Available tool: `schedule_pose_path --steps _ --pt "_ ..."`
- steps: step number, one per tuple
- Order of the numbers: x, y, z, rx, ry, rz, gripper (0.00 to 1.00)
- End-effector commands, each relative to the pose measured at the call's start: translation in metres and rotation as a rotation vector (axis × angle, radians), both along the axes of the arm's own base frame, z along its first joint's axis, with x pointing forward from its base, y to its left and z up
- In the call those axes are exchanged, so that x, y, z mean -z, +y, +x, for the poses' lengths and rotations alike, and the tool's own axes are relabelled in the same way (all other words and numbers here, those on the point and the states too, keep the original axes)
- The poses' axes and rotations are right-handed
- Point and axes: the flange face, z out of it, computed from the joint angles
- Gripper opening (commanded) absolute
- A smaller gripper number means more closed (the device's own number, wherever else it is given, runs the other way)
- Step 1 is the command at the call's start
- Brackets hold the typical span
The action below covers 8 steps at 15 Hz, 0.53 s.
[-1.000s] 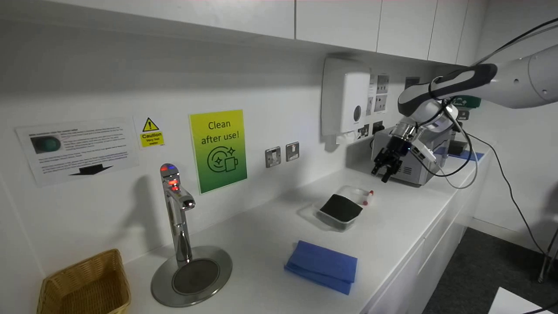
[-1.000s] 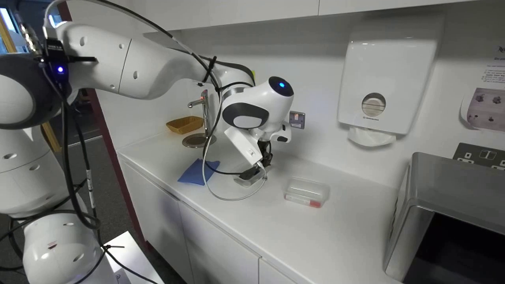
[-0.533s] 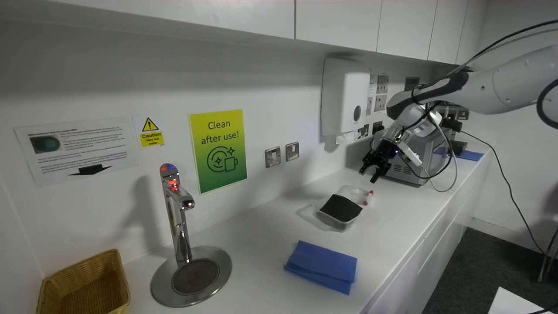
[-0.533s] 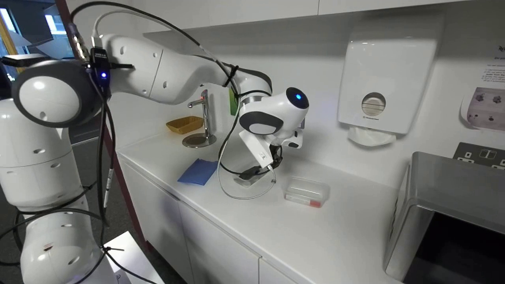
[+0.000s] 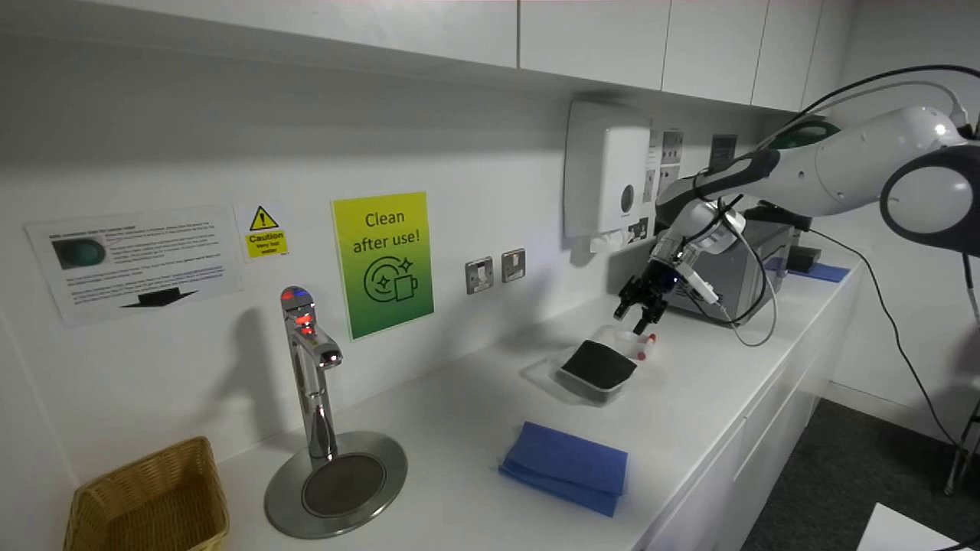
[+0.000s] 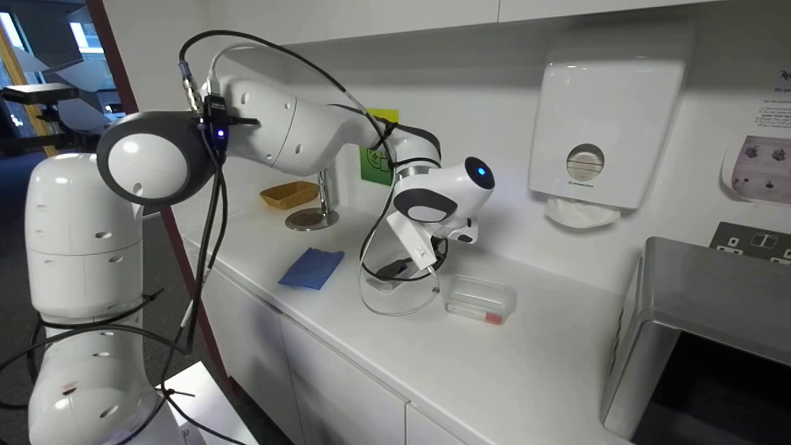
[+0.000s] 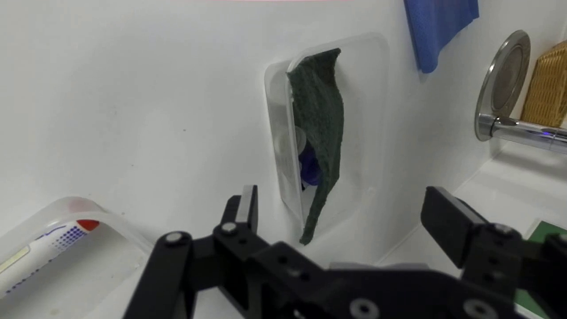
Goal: Move the black and blue towels to the counter
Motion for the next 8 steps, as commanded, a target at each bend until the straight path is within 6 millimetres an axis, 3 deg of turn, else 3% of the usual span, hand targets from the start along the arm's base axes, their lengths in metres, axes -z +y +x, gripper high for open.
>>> schedule_pose_path --steps 1,8 --pt "-0.004 0.006 0.012 -0.029 0.011 0.054 1.00" --pt "-0.004 0.024 0.020 -0.076 0.011 0.076 1.00"
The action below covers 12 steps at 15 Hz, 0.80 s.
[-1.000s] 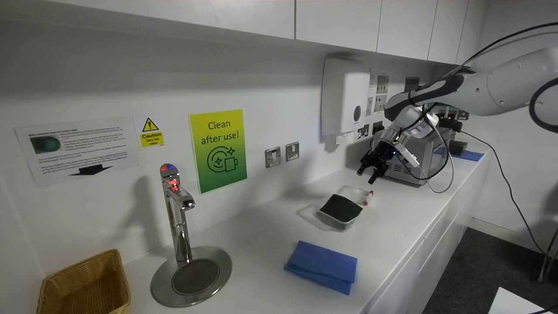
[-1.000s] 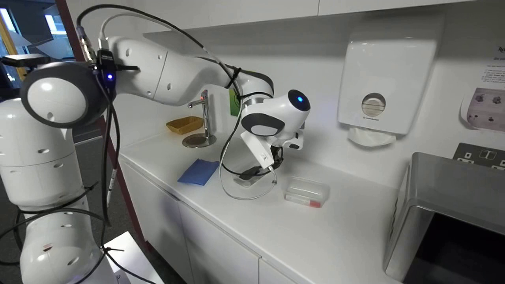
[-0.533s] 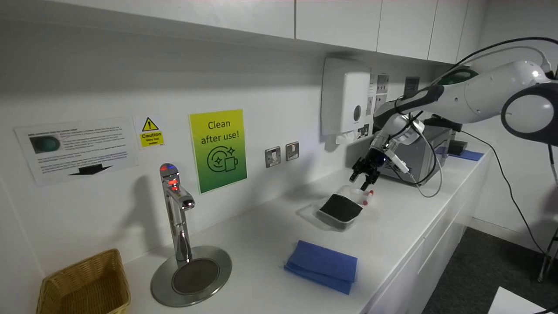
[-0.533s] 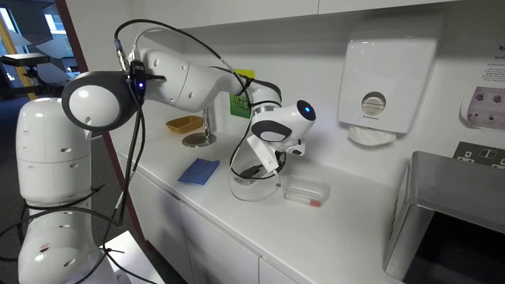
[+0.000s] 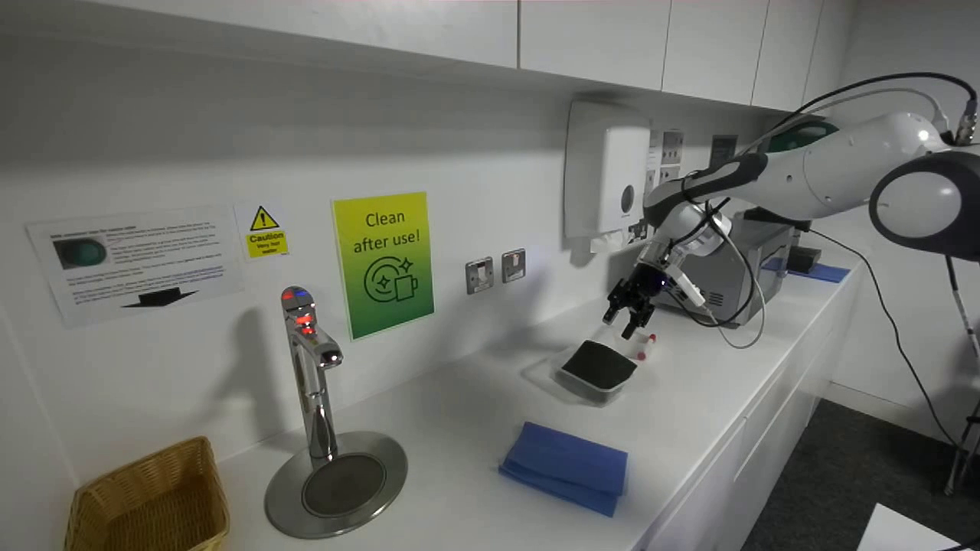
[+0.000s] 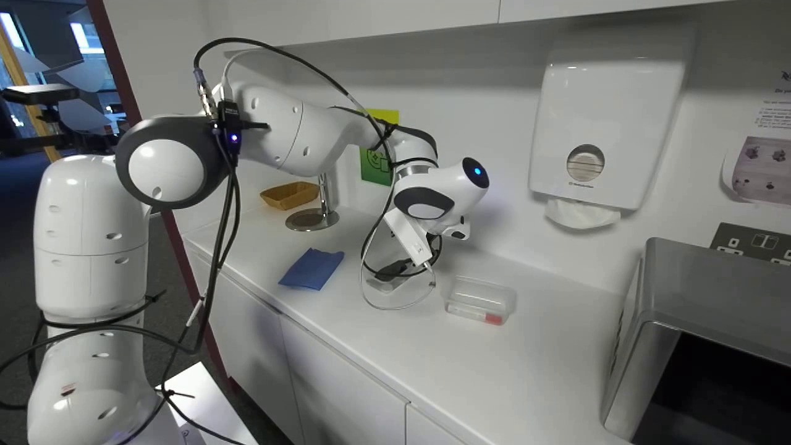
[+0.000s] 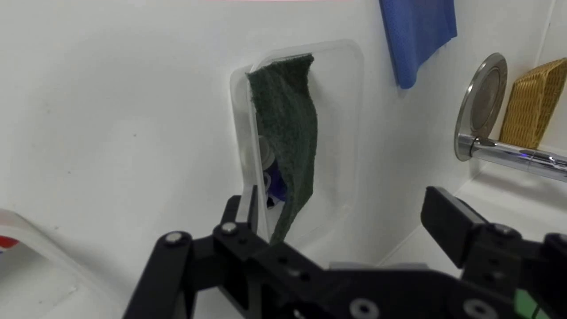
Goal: Move the black and blue towels to the counter
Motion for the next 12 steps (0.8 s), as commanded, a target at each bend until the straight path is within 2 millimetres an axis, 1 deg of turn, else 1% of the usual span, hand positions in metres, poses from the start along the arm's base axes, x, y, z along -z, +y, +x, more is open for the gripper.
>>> schedule_pose_path --steps 1,6,12 --pt "-0.007 -0.002 0.006 -0.012 -0.001 0.046 1.00" --pt "0.001 -0.001 0.012 -0.011 0.009 0.062 1.00" --pt "0.010 0.013 0.022 -0.034 0.015 0.088 1.00"
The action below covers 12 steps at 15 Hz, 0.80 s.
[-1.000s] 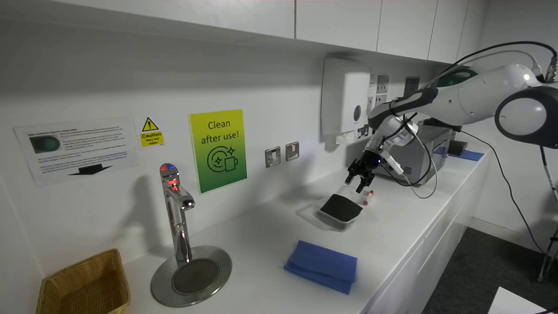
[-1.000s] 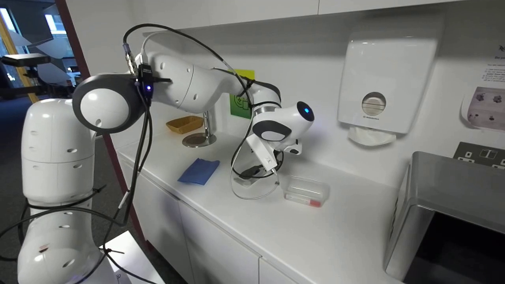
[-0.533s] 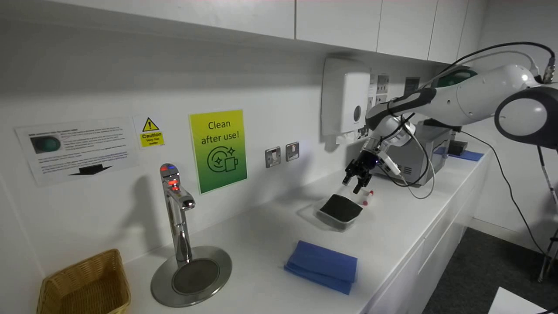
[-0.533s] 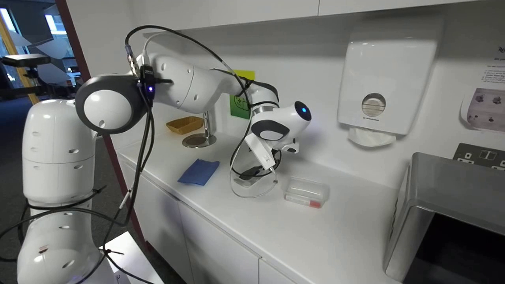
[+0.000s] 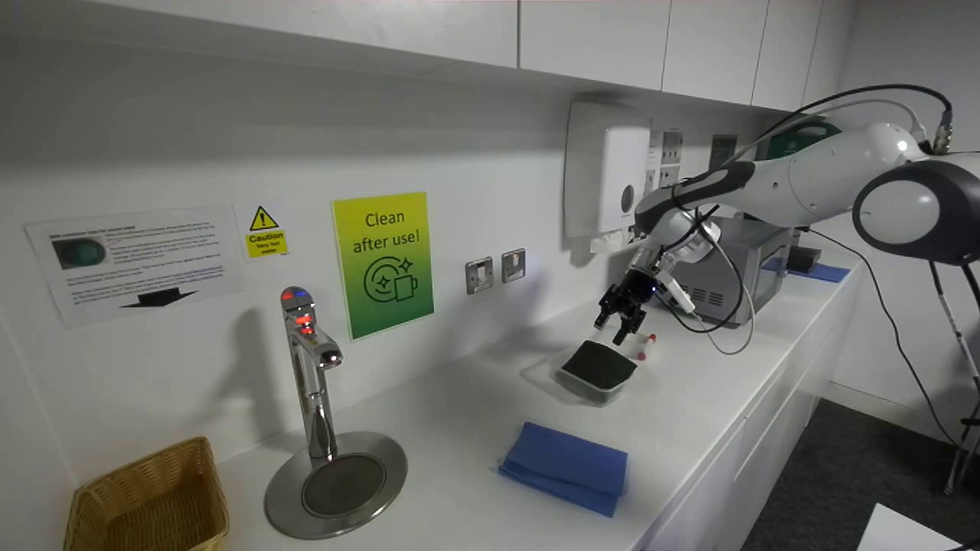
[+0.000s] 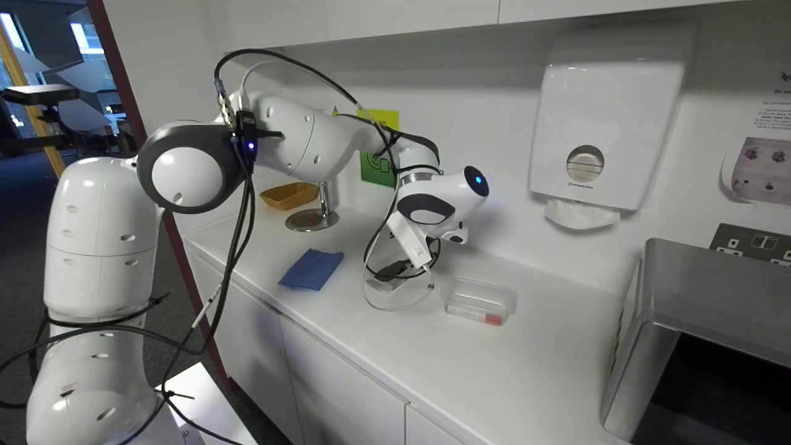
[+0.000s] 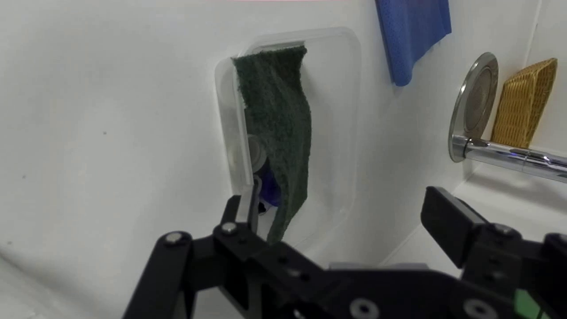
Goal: Move the black and blue towels to the counter
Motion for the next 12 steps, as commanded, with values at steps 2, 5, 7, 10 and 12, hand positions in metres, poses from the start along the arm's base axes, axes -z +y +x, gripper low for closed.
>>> schedule_pose_path --steps 2,5,7,10,12 --pt "-0.005 0.007 0.010 -0.034 0.006 0.057 1.00" --pt "-0.001 0.013 0.014 -0.050 0.012 0.066 1.00" --pt "0.003 0.015 0.014 -0.054 0.016 0.069 1.00" --pt "0.008 0.019 0.015 -0.060 0.023 0.073 1.00" --pt "0.011 0.020 0.016 -0.062 0.028 0.075 1.00"
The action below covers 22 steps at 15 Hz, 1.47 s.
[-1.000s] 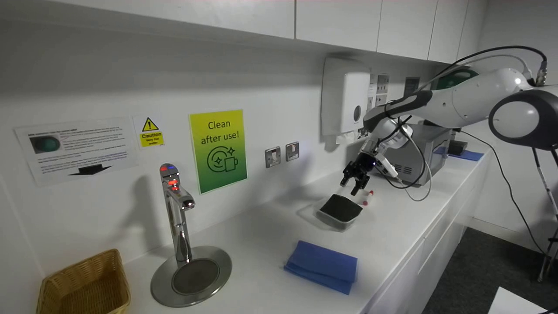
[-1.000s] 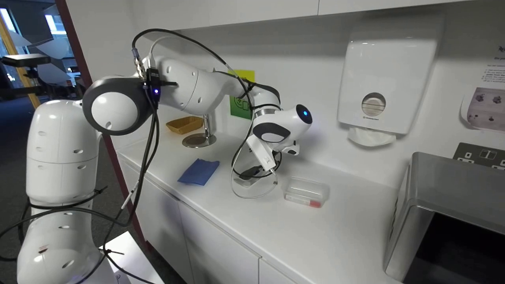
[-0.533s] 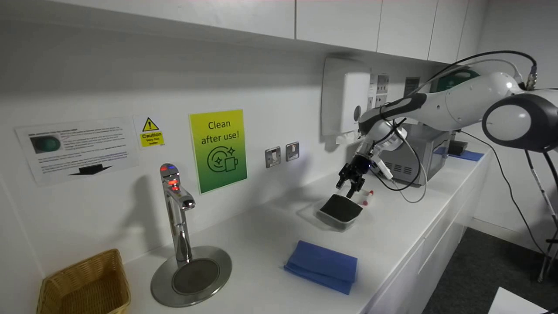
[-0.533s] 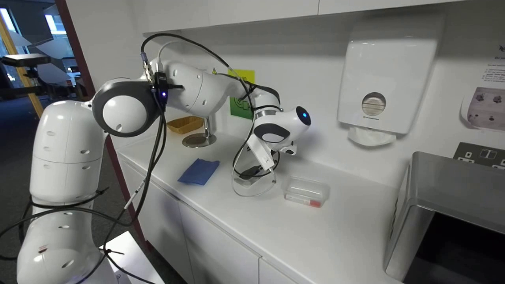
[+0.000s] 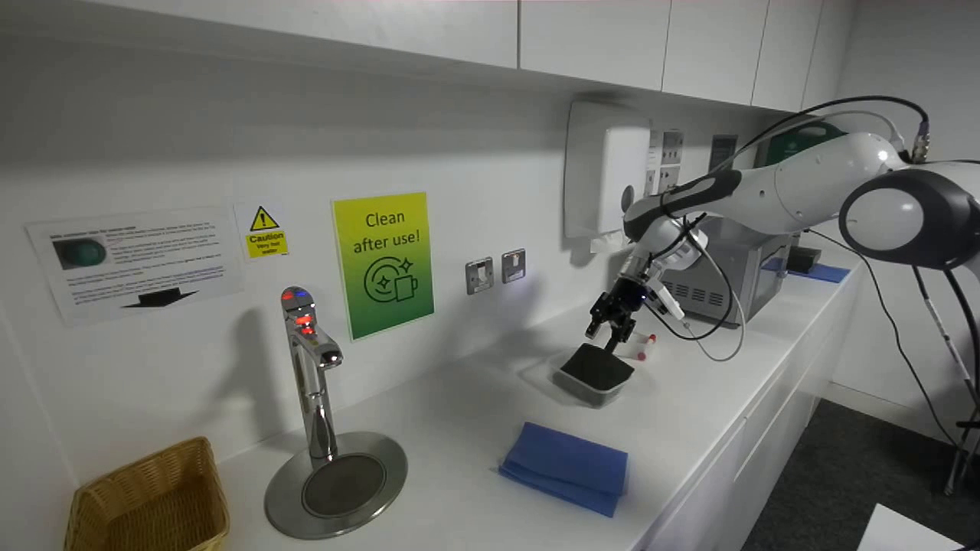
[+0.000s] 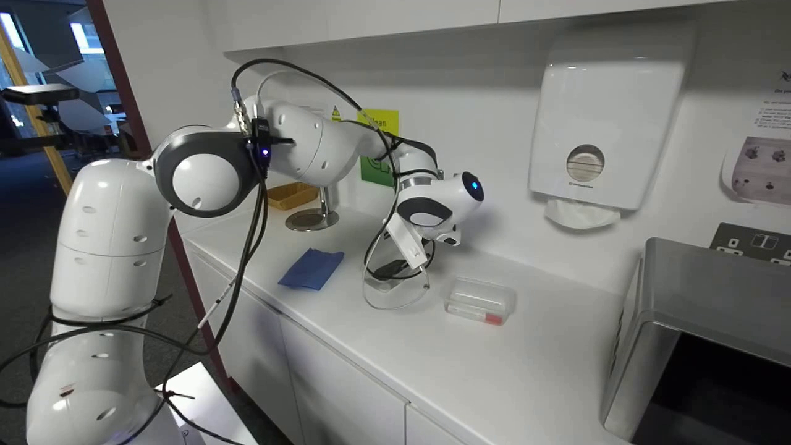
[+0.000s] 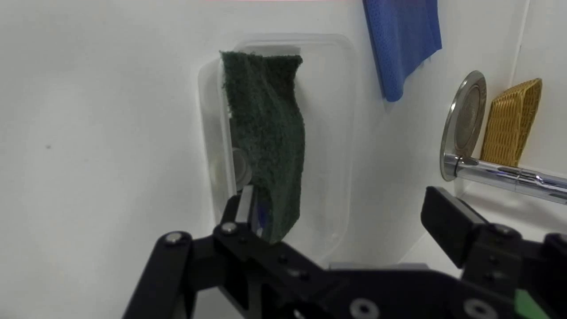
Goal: Move the black and blue towels to the counter
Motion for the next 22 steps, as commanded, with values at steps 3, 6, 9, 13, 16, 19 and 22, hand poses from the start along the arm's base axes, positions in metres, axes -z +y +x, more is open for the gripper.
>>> schedule_pose_path --steps 3,6,9,13,16,19,22 --pt "-0.003 -0.002 0.004 -0.011 0.003 0.043 1.00" --pt "-0.001 -0.003 0.004 -0.010 0.005 0.040 1.00" --pt "0.001 -0.003 0.003 -0.012 0.005 0.043 0.75" --pt "0.004 -0.005 0.002 -0.011 0.009 0.052 0.50" --pt "0.003 -0.009 0.001 -0.006 0.008 0.056 0.27" --pt "0.000 -0.014 0.000 0.005 0.005 0.060 0.05" --pt "-0.006 -0.015 -0.002 0.011 -0.007 0.065 0.00"
